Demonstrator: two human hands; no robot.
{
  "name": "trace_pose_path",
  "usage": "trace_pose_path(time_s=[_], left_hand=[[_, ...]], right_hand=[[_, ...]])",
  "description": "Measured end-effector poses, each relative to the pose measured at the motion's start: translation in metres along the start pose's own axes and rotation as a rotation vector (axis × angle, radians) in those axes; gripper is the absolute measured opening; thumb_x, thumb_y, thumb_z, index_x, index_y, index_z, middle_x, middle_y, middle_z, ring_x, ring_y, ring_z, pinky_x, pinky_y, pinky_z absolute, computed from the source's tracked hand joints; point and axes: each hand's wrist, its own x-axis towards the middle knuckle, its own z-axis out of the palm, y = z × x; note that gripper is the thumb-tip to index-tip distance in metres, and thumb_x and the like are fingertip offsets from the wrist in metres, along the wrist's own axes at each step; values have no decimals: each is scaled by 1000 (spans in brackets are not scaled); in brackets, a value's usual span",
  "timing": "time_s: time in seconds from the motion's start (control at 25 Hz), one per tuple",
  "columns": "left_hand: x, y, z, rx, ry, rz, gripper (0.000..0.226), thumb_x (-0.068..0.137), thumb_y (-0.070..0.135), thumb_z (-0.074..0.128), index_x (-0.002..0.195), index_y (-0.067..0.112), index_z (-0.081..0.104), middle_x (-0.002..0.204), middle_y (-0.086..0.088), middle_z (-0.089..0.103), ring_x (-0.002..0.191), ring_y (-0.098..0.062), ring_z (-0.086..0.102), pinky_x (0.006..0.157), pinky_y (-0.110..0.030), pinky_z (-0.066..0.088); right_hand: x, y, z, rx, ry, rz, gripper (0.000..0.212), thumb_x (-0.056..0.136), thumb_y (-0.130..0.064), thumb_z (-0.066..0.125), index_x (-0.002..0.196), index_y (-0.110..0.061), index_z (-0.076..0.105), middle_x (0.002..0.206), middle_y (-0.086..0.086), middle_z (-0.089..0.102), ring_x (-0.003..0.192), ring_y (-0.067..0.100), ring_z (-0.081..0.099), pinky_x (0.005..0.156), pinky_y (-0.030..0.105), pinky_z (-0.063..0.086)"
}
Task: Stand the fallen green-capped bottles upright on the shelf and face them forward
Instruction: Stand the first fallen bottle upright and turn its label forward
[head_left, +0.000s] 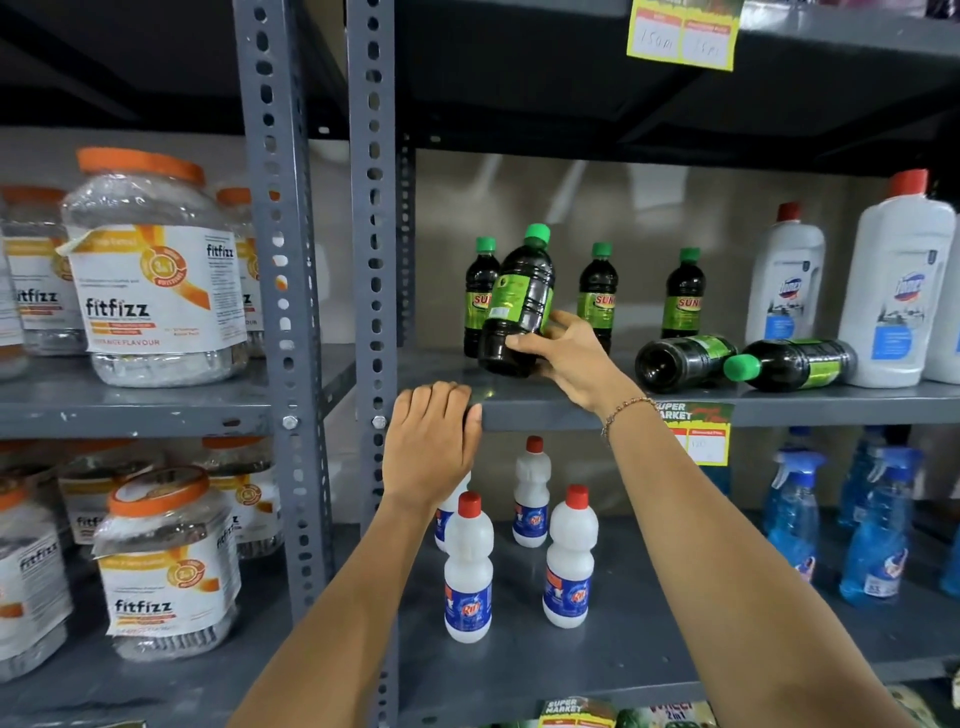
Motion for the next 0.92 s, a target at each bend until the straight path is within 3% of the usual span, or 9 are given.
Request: trace_pose_path(time_s=[0.12, 0.2, 0.36, 0.52, 0.68, 0.8, 0.92], left_hand=[[0, 0, 1, 16, 10, 10, 32, 96, 30, 41, 99, 9, 65, 92, -6, 67, 81, -24, 60, 79, -35, 42], [0, 0, 0, 21, 8, 11, 32, 97, 30, 41, 99, 9, 65, 92, -7, 67, 82, -24, 60, 79, -35, 41], [0, 1, -2, 3, -22, -4, 33, 97, 31, 40, 99, 9, 65, 93, -7, 68, 83, -24, 61, 79, -36, 44], [0, 2, -5, -6, -43, -25, 34, 97, 32, 40, 99, 10, 66, 93, -6, 68, 85, -23, 62, 80, -36, 46], [1, 2, -5, 3, -59, -20, 34, 97, 32, 39, 100, 10, 65, 94, -6, 68, 86, -23, 62, 81, -36, 43], [0, 2, -3, 16, -53, -10, 34, 97, 31, 39, 100, 9, 65, 94, -7, 68, 87, -25, 62, 83, -36, 41], [0, 2, -3, 30, -56, -10, 35, 98, 31, 38, 101, 8, 64, 94, -8, 67, 87, -26, 62, 83, -36, 39]], right_hand=[[2, -1, 6, -133, -43, -10, 106, 64, -2, 84, 148, -1, 19, 139, 12, 52, 124, 24, 55, 107, 45, 43], [2, 0, 10, -236, -38, -15, 108, 62, -4, 86, 148, -1, 19, 145, 12, 45, 132, 25, 46, 110, 44, 39], [2, 1, 11, -293, -93, -22, 68, 68, 8, 78, 126, -7, 47, 116, 2, 62, 121, 25, 56, 104, 40, 46], [2, 5, 9, -289, -117, -14, 74, 70, 8, 76, 134, -4, 43, 126, 10, 61, 116, 22, 59, 104, 39, 46], [-2, 1, 9, -231, -188, 53, 60, 77, 11, 69, 130, -4, 47, 115, 8, 66, 104, 18, 64, 92, 27, 50], [-3, 2, 11, -321, -182, 36, 56, 78, 3, 72, 128, -4, 49, 120, 8, 65, 113, 20, 61, 94, 27, 48], [-3, 2, 14, -399, -154, 9, 43, 76, -5, 77, 111, -14, 54, 111, 2, 65, 109, 17, 61, 90, 24, 47]])
